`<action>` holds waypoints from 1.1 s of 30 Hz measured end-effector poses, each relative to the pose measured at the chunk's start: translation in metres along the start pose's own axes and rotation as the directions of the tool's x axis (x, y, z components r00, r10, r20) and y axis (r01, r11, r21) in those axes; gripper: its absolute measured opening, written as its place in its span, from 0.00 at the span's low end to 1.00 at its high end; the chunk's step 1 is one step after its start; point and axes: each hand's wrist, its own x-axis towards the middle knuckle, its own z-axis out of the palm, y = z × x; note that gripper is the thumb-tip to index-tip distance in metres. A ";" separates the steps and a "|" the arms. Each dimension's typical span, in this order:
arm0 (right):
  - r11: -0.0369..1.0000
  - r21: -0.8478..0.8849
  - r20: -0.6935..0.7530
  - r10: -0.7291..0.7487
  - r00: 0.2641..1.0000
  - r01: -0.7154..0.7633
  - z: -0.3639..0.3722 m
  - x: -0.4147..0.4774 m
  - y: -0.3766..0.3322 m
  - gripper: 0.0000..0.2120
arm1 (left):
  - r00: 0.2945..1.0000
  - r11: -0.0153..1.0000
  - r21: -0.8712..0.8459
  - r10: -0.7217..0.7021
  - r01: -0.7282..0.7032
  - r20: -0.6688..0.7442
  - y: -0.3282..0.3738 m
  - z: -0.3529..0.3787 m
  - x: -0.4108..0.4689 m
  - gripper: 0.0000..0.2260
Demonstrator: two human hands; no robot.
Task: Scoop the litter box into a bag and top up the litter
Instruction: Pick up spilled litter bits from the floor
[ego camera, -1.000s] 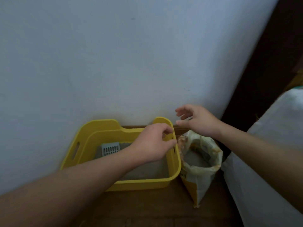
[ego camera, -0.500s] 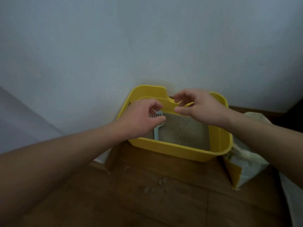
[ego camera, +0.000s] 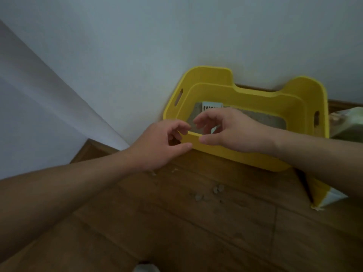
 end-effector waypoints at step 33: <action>0.926 -0.262 0.218 0.332 0.918 -0.273 0.094 -0.057 0.145 0.20 | 0.921 0.976 -0.027 -0.196 0.217 0.337 -0.058 0.173 -0.006 0.19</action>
